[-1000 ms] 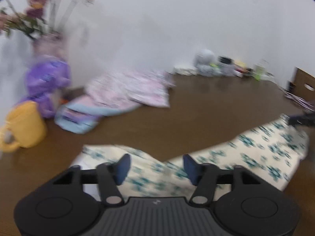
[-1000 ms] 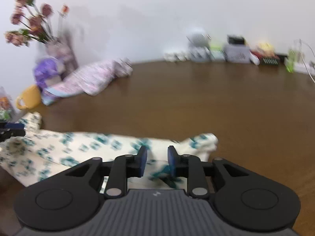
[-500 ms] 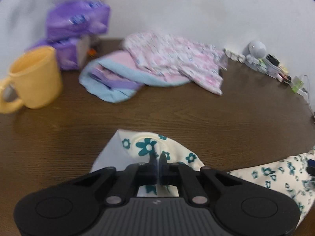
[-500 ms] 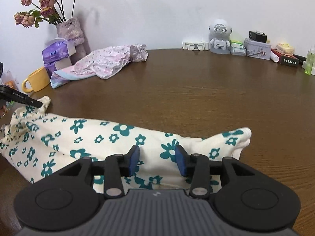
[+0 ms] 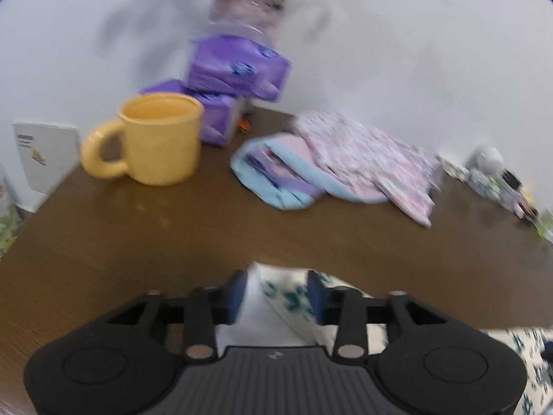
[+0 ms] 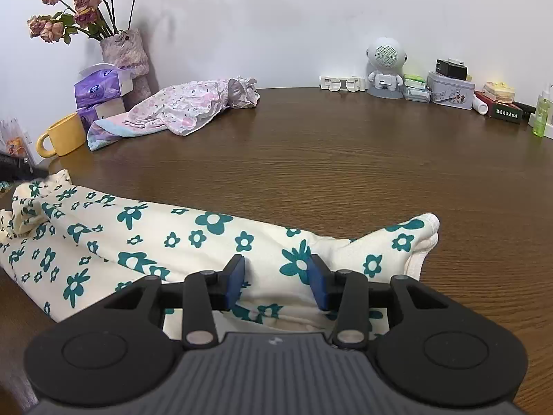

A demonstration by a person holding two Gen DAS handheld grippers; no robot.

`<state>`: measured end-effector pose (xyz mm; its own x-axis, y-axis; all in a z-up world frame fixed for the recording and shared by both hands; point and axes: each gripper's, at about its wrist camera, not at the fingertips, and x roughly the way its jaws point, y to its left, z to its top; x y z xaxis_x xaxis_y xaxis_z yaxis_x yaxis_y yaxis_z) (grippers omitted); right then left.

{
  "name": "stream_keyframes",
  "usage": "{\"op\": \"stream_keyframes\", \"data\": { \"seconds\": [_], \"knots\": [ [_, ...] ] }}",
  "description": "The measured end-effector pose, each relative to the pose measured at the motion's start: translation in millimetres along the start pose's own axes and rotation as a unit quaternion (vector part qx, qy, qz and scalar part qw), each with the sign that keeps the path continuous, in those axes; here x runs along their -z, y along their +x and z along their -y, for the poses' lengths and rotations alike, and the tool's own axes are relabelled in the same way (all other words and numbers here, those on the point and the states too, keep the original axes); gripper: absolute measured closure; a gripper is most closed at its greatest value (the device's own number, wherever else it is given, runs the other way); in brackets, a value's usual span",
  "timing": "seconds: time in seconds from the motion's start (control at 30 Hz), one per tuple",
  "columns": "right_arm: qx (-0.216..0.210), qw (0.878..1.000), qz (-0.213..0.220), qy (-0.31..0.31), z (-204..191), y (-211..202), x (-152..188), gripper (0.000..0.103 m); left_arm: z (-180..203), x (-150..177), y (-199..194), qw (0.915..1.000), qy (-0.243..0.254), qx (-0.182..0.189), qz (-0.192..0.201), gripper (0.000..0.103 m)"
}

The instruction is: Fold clothes

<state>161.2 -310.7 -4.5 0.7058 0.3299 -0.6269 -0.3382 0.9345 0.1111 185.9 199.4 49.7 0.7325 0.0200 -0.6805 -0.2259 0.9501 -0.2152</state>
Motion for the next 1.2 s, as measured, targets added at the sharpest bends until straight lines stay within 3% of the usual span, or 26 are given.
{"op": "stream_keyframes", "data": {
  "seconds": [0.27,0.57,0.63,0.8,0.97,1.0,1.1,1.2],
  "knots": [
    [0.004,1.000,0.003,-0.003,-2,0,1,0.062,-3,-4,26,0.9964,-0.012,0.036,-0.076,0.060],
    [0.004,1.000,0.008,-0.005,-4,0,3,0.062,-2,-7,30,0.9971,-0.023,0.011,-0.072,0.061],
    [0.004,1.000,0.009,-0.006,-4,0,3,0.062,-4,-8,27,0.9975,-0.025,0.002,-0.066,0.078],
    [0.004,1.000,0.010,-0.008,-4,0,4,0.062,2,-9,34,0.9957,0.003,0.010,-0.092,0.078],
    [0.004,1.000,0.012,-0.008,-4,0,4,0.062,22,-12,43,0.9936,0.058,-0.011,-0.096,0.072],
    [0.004,1.000,0.012,-0.008,-4,0,5,0.062,28,-12,44,0.9924,0.074,-0.018,-0.097,0.074],
    [0.005,1.000,0.013,-0.009,-5,0,5,0.062,44,-7,46,0.9866,0.131,-0.036,-0.090,0.103],
    [0.004,1.000,0.015,-0.009,-4,-1,6,0.062,48,-6,37,0.9854,0.147,-0.045,-0.072,0.103]
  ]
}}
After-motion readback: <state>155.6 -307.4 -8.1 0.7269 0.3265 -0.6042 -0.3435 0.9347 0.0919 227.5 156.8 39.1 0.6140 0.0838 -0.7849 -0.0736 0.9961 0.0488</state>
